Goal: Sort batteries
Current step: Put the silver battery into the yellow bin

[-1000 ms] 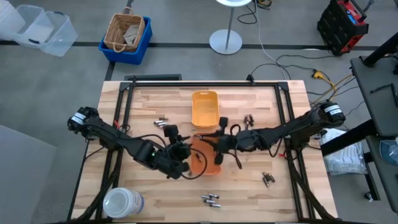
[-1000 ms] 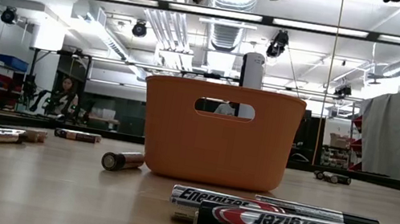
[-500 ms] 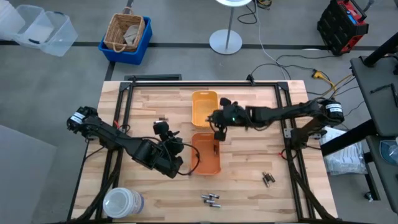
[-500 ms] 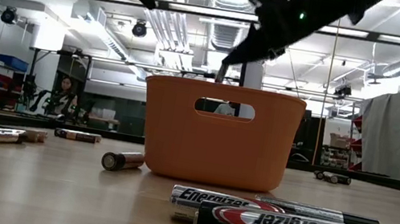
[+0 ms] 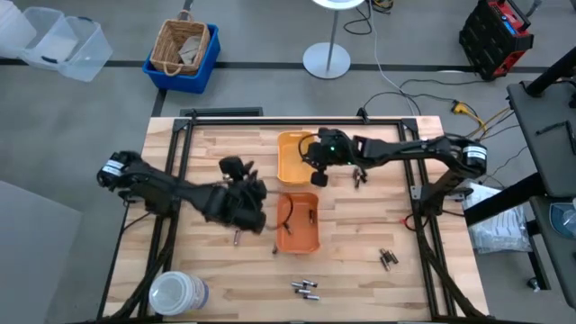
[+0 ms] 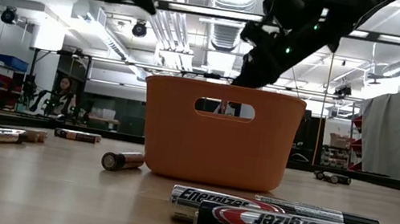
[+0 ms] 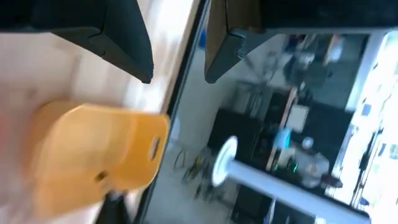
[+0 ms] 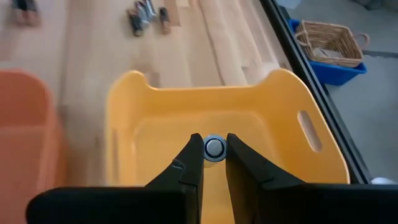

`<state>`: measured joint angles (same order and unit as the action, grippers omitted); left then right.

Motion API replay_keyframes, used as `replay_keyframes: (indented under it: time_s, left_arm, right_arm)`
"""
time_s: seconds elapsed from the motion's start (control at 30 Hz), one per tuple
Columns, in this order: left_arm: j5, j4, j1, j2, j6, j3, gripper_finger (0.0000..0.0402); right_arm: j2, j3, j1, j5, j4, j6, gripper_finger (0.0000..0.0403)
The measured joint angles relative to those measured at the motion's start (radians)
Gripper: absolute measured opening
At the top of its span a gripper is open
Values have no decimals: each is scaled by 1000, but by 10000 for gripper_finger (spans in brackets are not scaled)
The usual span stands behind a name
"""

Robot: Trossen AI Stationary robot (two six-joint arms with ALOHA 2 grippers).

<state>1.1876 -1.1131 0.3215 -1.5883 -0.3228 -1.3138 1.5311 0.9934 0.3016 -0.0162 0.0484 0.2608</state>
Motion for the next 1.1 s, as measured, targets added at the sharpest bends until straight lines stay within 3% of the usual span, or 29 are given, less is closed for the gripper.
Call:
replay_keyframes:
  time_s: [0.1, 0.37, 0.57, 0.8, 0.97, 1.1]
  left_arm:
    - [-26, 5, -92, 2, 41, 24, 126]
    - [-345, 205, -275, 3, 184, 108, 126]
    - [-637, 431, -300, 16, 337, 169, 126]
    - [-928, 490, -303, 84, 462, 230, 126]
    - [-1034, 490, -322, 151, 480, 279, 126]
    - [-1049, 505, -324, 195, 480, 330, 126]
  right_arm:
    - [15, -1, 21, 0, -22, 15, 39]
    - [57, -1, 53, 2, -38, -10, 38]
    - [112, -1, 54, 2, -31, -63, 48]
    - [152, -1, 53, -1, -56, -94, 74]
    - [153, -1, 53, -1, -65, -114, 77]
    - [130, -1, 53, -1, -51, -141, 75]
